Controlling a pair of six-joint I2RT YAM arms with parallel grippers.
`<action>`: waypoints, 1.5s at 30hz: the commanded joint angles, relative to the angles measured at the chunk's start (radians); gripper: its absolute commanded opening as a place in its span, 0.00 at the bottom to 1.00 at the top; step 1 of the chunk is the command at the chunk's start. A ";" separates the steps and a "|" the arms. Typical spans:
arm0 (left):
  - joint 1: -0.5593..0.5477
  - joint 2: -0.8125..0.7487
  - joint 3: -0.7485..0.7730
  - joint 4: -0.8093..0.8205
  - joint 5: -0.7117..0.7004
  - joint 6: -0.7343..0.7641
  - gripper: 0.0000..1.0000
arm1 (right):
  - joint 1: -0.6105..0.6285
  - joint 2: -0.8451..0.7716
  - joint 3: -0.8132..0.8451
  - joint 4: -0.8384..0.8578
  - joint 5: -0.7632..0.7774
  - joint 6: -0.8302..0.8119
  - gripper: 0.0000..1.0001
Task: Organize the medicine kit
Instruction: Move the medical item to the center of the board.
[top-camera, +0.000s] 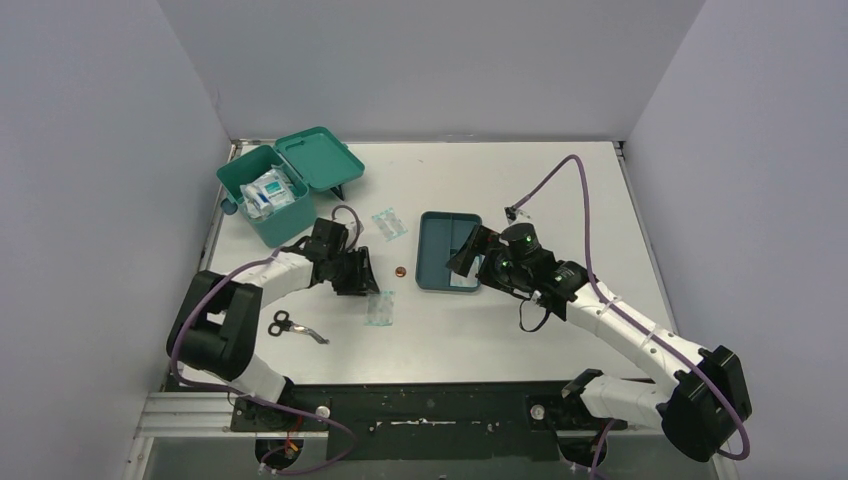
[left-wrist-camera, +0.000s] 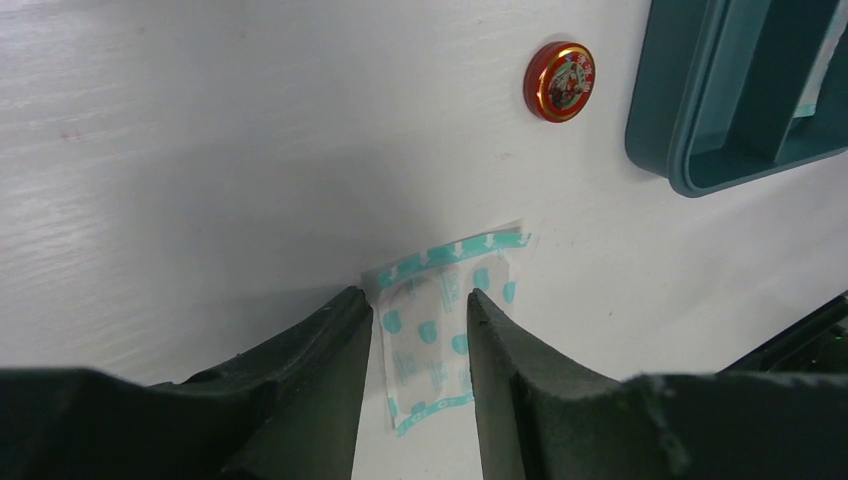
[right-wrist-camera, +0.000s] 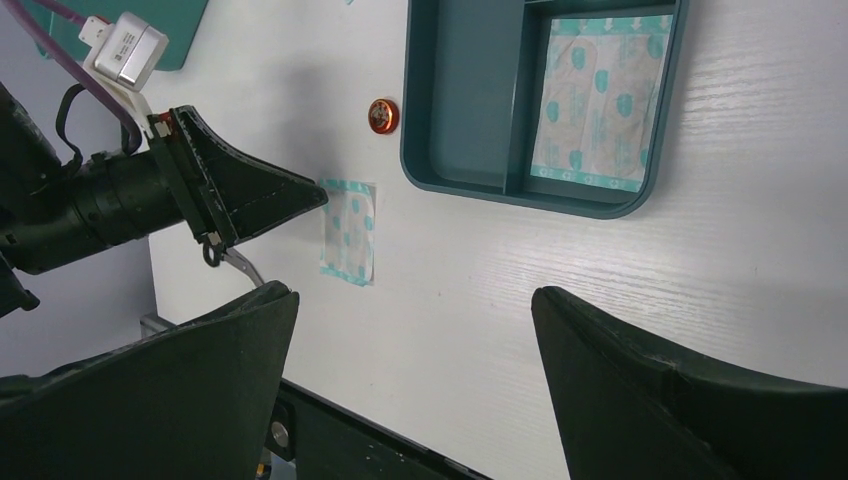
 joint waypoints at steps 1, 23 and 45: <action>0.003 0.034 -0.005 0.044 0.073 -0.017 0.37 | 0.008 -0.003 -0.006 0.061 -0.015 -0.029 0.91; -0.200 -0.229 -0.355 0.473 0.094 -0.488 0.29 | 0.013 0.014 -0.033 0.048 0.000 -0.031 0.88; -0.015 -0.220 -0.290 0.410 0.185 -0.301 0.27 | 0.316 0.247 -0.070 0.217 0.198 0.289 0.44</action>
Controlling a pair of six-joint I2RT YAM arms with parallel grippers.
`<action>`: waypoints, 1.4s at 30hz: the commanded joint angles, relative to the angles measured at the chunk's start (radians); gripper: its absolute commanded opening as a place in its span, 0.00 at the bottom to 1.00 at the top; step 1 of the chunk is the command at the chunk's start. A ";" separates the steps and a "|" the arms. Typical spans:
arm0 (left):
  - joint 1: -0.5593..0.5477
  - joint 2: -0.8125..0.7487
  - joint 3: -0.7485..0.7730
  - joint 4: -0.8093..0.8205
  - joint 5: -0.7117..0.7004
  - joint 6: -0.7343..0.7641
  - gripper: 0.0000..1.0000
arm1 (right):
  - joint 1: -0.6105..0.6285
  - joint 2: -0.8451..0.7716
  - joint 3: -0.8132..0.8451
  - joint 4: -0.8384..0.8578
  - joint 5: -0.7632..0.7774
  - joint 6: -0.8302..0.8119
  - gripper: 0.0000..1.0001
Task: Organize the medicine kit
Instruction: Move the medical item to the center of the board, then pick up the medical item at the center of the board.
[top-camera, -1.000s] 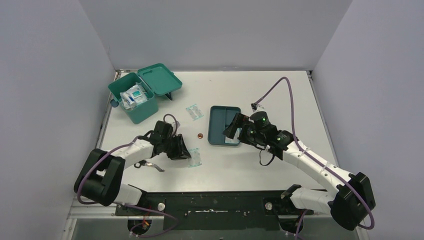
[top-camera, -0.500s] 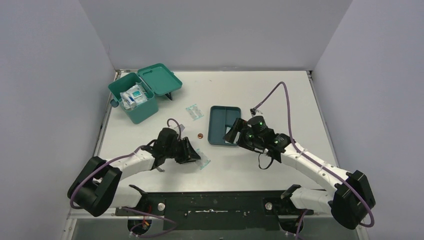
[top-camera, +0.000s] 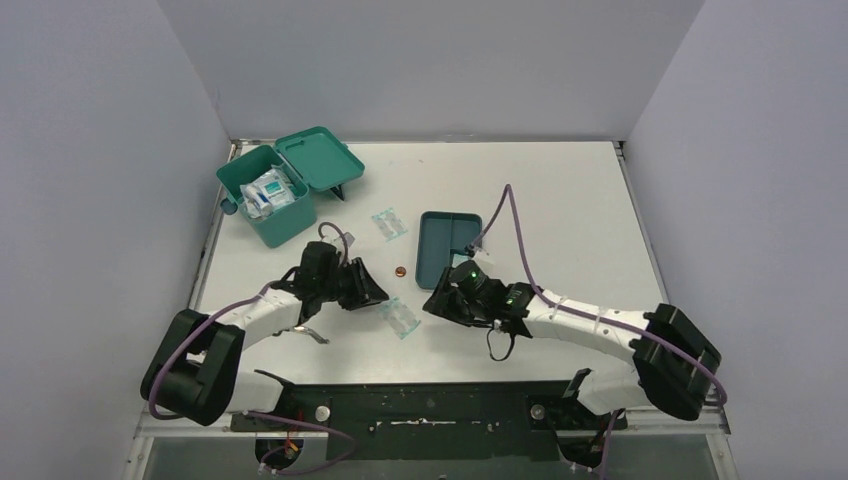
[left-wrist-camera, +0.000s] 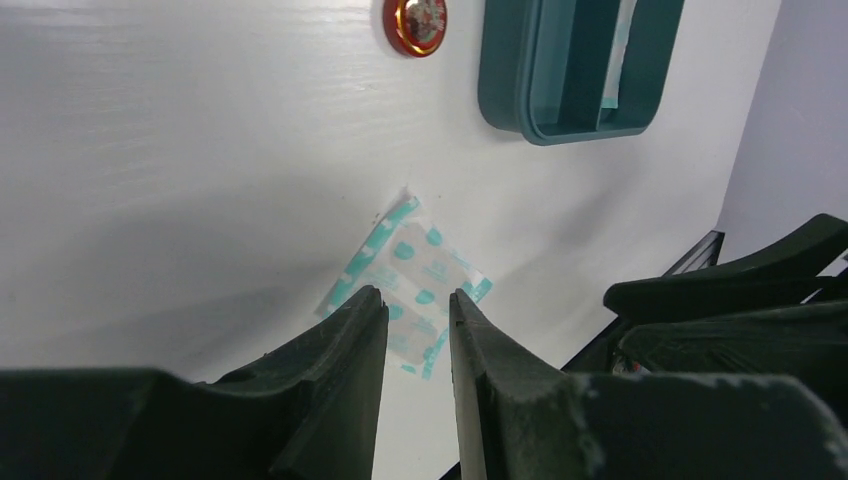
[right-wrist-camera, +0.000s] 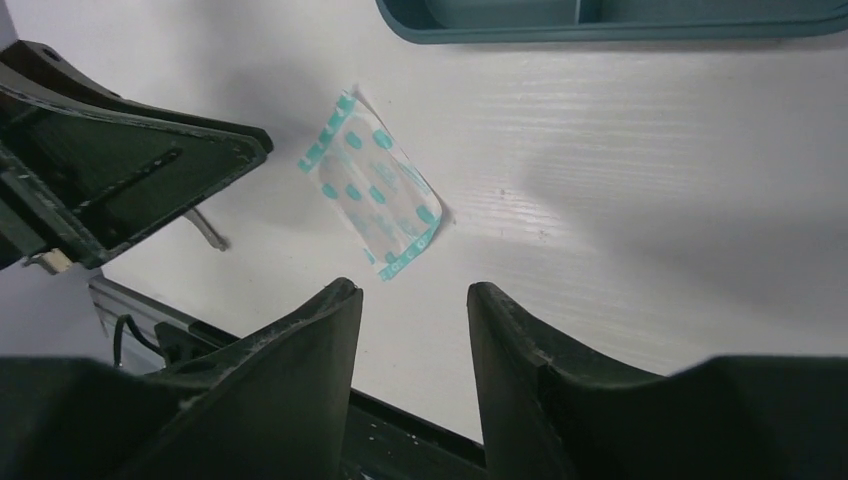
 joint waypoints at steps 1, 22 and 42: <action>0.052 -0.002 -0.011 0.058 0.088 0.043 0.27 | 0.039 0.099 0.018 0.113 0.066 0.054 0.42; 0.089 0.025 -0.003 -0.009 0.140 0.113 0.28 | 0.077 0.316 0.083 0.176 0.084 0.029 0.36; 0.089 0.003 -0.016 -0.035 0.125 0.128 0.29 | 0.111 0.418 0.139 0.124 0.120 0.012 0.14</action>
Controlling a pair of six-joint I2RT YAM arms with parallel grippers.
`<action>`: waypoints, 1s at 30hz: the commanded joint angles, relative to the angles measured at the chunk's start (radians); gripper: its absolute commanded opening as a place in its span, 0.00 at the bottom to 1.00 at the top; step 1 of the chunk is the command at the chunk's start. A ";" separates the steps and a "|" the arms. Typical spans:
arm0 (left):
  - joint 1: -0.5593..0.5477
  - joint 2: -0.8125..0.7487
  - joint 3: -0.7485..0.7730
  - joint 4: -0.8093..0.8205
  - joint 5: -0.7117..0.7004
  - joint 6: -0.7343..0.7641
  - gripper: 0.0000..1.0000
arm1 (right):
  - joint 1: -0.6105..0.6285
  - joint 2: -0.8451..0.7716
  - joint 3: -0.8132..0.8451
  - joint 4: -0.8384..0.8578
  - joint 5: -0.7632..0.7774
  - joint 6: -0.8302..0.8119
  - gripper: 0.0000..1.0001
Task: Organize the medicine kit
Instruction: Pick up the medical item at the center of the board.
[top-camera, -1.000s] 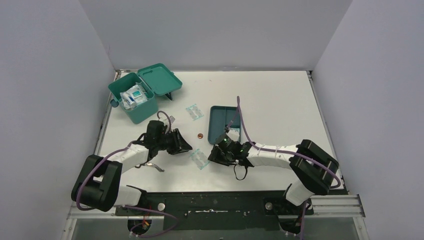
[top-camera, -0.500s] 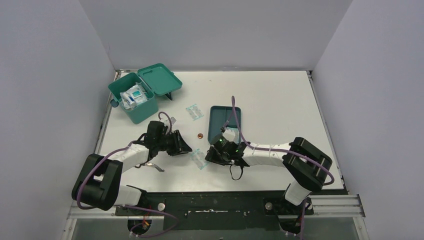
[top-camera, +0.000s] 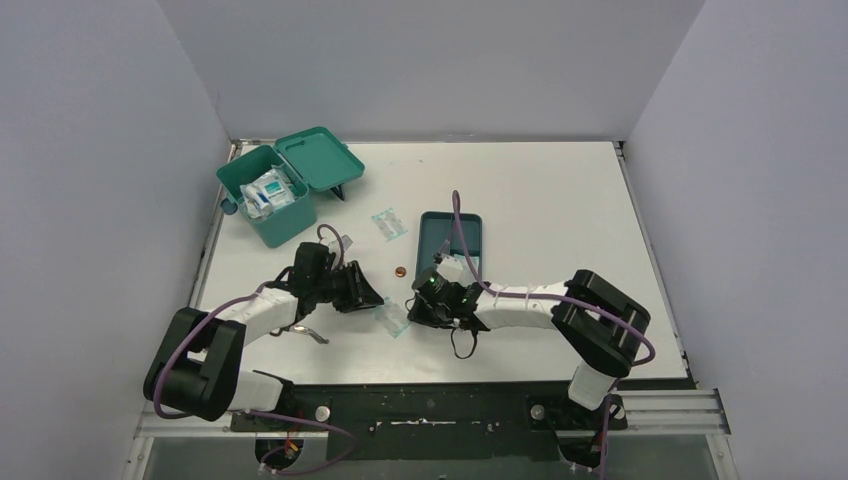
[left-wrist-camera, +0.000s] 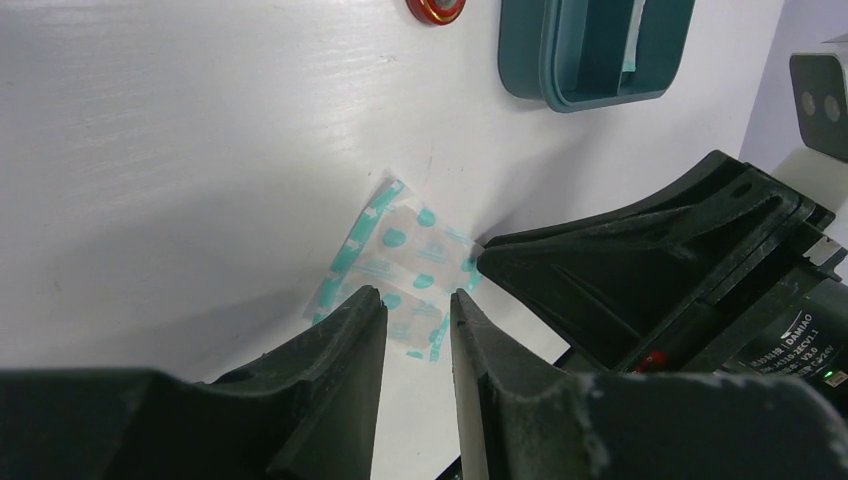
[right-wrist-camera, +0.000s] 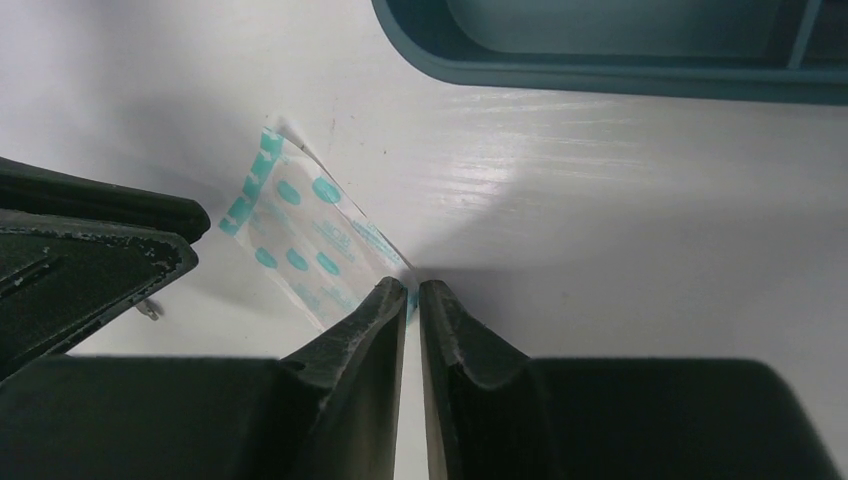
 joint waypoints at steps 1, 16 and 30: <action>0.007 -0.021 -0.003 -0.007 0.014 0.022 0.29 | 0.030 0.027 0.015 -0.031 0.075 -0.023 0.11; 0.009 -0.084 0.126 -0.177 -0.007 0.141 0.37 | 0.031 -0.097 0.006 -0.050 0.172 -0.171 0.00; 0.007 -0.102 0.275 -0.368 -0.085 0.344 0.96 | 0.012 -0.209 0.019 -0.169 0.191 -0.482 0.00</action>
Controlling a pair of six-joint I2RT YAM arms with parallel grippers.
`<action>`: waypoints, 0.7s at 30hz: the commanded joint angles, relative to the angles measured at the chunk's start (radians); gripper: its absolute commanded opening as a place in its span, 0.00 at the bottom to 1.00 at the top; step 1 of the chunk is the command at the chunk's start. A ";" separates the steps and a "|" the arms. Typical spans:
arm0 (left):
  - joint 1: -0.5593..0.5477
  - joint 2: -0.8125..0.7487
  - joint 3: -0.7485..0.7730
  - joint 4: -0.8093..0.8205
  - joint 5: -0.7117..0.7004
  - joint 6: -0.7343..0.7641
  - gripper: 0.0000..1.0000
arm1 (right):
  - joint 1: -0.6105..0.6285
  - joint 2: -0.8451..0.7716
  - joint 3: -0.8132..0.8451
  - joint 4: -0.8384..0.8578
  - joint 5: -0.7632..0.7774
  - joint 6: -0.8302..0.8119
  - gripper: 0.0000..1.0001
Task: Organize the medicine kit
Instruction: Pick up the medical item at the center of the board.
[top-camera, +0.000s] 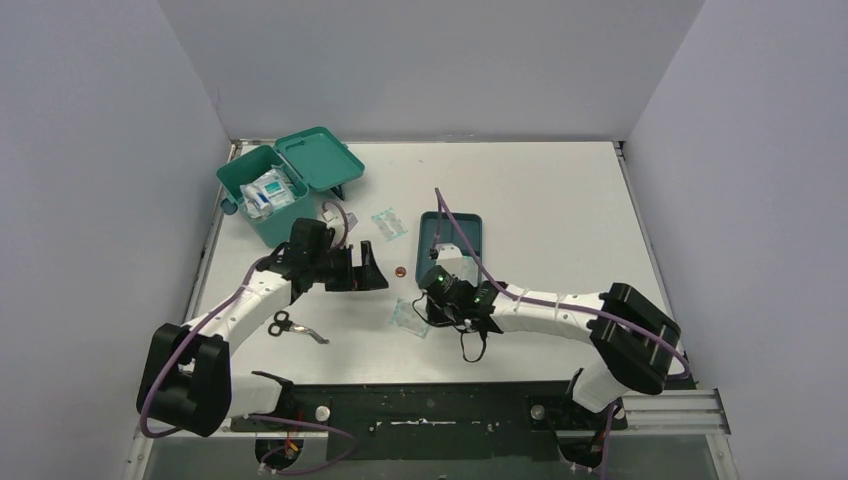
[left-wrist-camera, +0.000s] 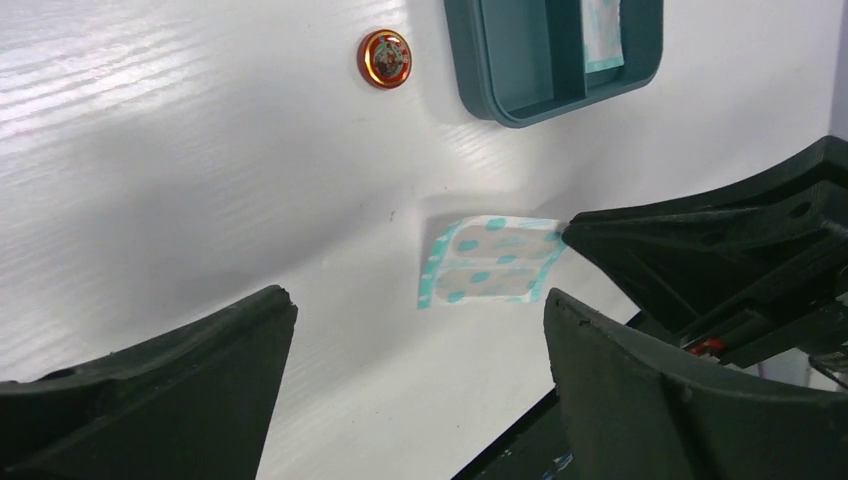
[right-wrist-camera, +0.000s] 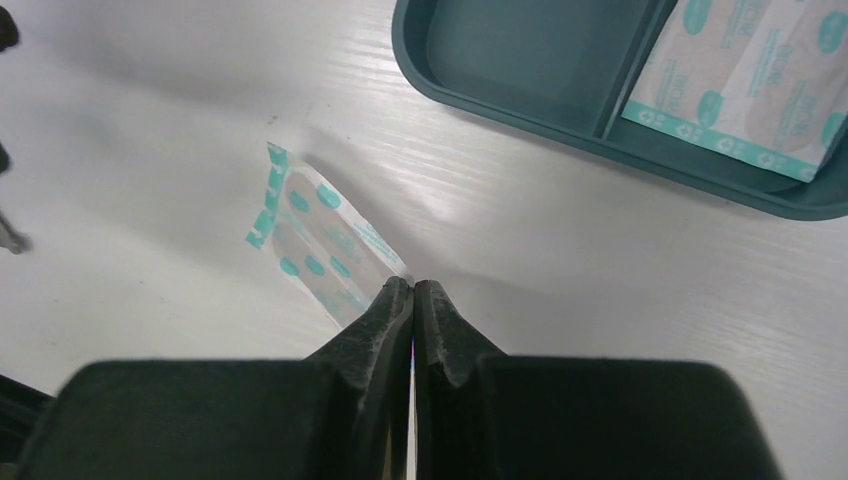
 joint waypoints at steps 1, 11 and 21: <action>0.005 -0.034 0.059 -0.067 -0.048 0.085 0.97 | -0.016 -0.065 0.011 -0.035 0.046 -0.145 0.00; 0.007 -0.120 0.087 -0.124 -0.179 0.155 0.97 | -0.112 -0.142 0.014 -0.126 0.024 -0.375 0.00; 0.007 -0.265 0.062 -0.102 -0.291 0.148 0.97 | -0.196 -0.187 0.072 -0.218 0.051 -0.602 0.00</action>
